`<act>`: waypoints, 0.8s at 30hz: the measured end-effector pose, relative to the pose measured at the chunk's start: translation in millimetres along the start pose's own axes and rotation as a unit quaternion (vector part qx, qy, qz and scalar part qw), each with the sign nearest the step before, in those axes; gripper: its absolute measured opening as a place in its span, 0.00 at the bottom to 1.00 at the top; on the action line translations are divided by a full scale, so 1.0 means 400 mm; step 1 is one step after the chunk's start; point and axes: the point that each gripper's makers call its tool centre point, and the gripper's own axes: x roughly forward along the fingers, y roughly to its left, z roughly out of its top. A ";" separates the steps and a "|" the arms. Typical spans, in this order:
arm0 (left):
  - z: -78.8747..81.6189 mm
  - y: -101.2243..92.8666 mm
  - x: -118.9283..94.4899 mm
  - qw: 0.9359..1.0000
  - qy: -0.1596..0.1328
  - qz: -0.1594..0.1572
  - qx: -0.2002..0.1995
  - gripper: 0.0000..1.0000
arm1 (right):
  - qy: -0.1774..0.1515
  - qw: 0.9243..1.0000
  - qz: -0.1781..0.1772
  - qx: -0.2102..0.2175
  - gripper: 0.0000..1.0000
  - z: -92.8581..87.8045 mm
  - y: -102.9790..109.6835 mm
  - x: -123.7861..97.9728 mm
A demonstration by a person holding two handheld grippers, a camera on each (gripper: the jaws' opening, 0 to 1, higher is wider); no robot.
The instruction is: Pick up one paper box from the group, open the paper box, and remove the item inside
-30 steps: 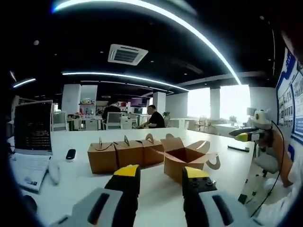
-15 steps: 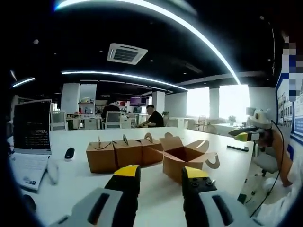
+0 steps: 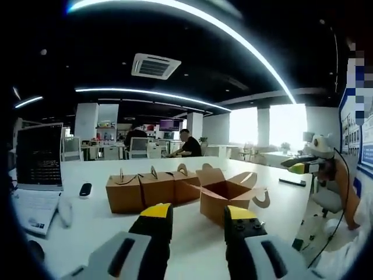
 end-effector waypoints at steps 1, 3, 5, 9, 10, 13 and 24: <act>0.000 0.001 0.000 1.000 0.000 0.000 0.000 0.37 | 0.000 1.000 0.000 0.000 0.36 0.000 0.000 0.000; 0.000 0.001 0.000 1.000 0.000 0.000 0.000 0.37 | 0.000 1.000 0.000 -0.001 0.36 0.000 0.000 0.000; 0.001 0.002 0.000 1.000 -0.001 0.000 -0.001 0.37 | 0.000 1.000 0.000 -0.001 0.36 0.000 0.001 0.001; 0.001 0.001 0.001 1.000 0.000 -0.001 0.000 0.37 | 0.001 1.000 0.000 0.000 0.36 -0.002 0.001 0.002; 0.001 0.000 0.001 1.000 0.000 -0.001 0.000 0.37 | 0.002 1.000 0.000 0.000 0.36 -0.003 0.001 0.002; 0.001 -0.001 0.001 1.000 -0.001 -0.001 0.000 0.37 | 0.001 1.000 0.000 0.000 0.36 -0.002 0.000 0.003; 0.000 0.000 0.002 1.000 0.000 -0.001 0.000 0.37 | 0.002 1.000 0.002 -0.001 0.36 -0.003 0.003 0.005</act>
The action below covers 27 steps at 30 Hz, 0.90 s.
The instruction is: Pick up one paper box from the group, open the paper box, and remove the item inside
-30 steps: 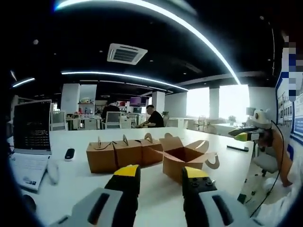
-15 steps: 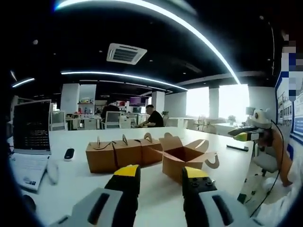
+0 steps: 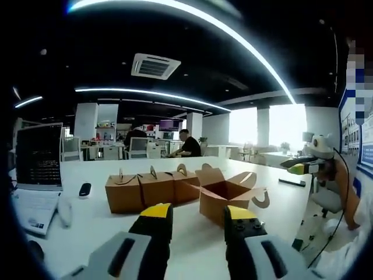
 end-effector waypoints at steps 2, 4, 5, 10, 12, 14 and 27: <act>-0.001 0.001 0.001 1.000 0.001 0.001 0.000 0.37 | 0.000 1.000 0.000 0.000 0.36 -0.001 0.000 0.001; -0.001 0.001 0.000 1.000 0.001 0.000 0.000 0.37 | 0.001 1.000 0.000 0.000 0.36 -0.001 0.000 0.001; 0.000 0.001 0.000 1.000 0.000 0.000 0.000 0.37 | 0.001 1.000 0.000 0.000 0.36 -0.001 0.001 0.001; 0.001 0.001 -0.001 1.000 -0.001 0.000 0.000 0.37 | 0.000 1.000 0.001 0.000 0.36 0.000 0.002 0.001; 0.000 0.001 0.000 1.000 -0.001 0.000 -0.001 0.37 | 0.001 1.000 0.001 0.000 0.36 -0.001 0.002 0.001; 0.000 0.000 0.000 1.000 0.000 0.000 0.000 0.37 | 0.001 1.000 0.001 0.000 0.36 -0.001 0.002 0.001; 0.000 -0.003 -0.001 1.000 0.000 -0.002 0.000 0.37 | 0.002 1.000 0.002 0.000 0.36 -0.002 0.002 0.001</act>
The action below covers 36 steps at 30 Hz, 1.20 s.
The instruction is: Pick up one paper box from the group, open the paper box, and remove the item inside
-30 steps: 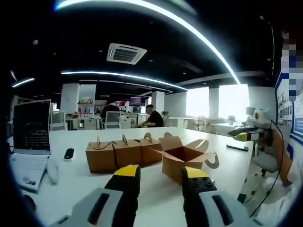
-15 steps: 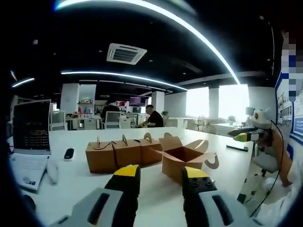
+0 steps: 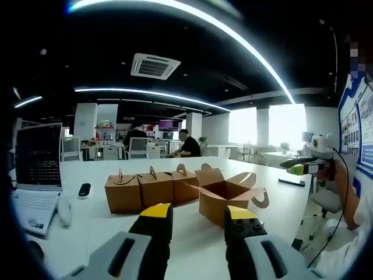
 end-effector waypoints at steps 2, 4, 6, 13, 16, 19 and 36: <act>0.000 0.000 0.000 1.000 0.000 0.000 0.000 0.37 | 0.000 1.000 0.000 0.000 0.36 -0.001 0.000 0.000; 0.000 -0.001 0.000 1.000 0.000 0.000 0.000 0.37 | 0.001 1.000 0.000 0.000 0.36 -0.002 0.000 0.000; 0.000 -0.001 0.000 1.000 0.000 0.000 0.000 0.37 | 0.000 1.000 0.000 0.000 0.36 -0.001 0.001 0.000; 0.000 0.000 0.000 1.000 0.001 -0.001 0.001 0.37 | 0.002 1.000 0.001 0.000 0.36 -0.002 0.002 0.001; 0.000 -0.001 0.000 1.000 0.001 -0.001 0.001 0.37 | 0.001 1.000 0.000 0.001 0.36 0.000 0.001 -0.001; 0.001 -0.001 0.000 1.000 0.001 -0.001 0.001 0.37 | 0.001 1.000 0.000 0.000 0.36 0.000 0.001 -0.001; -0.001 -0.004 0.001 1.000 0.003 -0.003 0.003 0.37 | 0.003 1.000 0.001 -0.003 0.36 0.000 0.009 -0.003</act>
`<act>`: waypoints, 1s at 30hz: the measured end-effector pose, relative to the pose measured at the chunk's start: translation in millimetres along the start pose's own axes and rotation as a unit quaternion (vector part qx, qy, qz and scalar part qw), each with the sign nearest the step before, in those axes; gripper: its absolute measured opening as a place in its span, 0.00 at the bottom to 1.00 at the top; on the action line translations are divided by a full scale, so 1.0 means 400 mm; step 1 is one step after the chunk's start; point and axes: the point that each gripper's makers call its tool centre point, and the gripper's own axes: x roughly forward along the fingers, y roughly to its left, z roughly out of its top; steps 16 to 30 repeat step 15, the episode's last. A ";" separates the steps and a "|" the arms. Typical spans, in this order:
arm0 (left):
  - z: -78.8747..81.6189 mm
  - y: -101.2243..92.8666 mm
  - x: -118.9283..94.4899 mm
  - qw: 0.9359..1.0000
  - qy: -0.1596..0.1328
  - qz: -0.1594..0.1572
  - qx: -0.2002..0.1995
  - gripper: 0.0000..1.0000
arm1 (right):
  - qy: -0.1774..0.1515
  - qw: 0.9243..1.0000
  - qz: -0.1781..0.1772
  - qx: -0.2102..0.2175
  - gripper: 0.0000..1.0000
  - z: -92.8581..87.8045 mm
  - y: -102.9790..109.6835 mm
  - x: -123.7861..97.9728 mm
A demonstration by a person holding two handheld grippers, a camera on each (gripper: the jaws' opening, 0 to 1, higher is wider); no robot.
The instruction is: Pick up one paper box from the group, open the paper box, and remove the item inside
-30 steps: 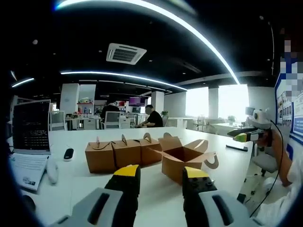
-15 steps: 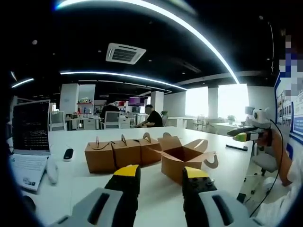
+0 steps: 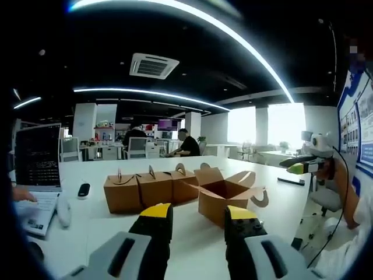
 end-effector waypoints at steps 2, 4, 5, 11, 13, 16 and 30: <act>0.001 -0.001 0.000 1.000 0.000 -0.001 0.001 0.37 | -0.001 1.000 0.001 0.000 0.36 0.001 0.002 0.000; 0.001 0.000 0.000 1.000 0.000 -0.001 0.002 0.37 | 0.001 1.000 0.002 0.000 0.36 -0.002 0.004 0.002; 0.001 0.000 0.000 1.000 0.001 -0.001 0.001 0.37 | 0.002 1.000 0.003 0.000 0.36 -0.004 0.006 0.004; 0.008 0.005 -0.006 1.000 -0.005 0.001 -0.003 0.37 | 0.004 1.000 0.007 -0.003 0.36 -0.003 0.009 0.008; 0.006 0.006 -0.006 1.000 -0.005 0.001 -0.007 0.37 | 0.002 1.000 0.007 -0.002 0.36 0.001 0.009 0.005; 0.003 0.002 -0.003 1.000 -0.004 -0.002 -0.008 0.37 | 0.000 1.000 0.006 -0.002 0.36 0.006 0.009 0.001; 0.003 0.002 -0.003 1.000 -0.004 -0.002 -0.008 0.37 | 0.000 1.000 0.006 -0.002 0.36 0.006 0.009 0.001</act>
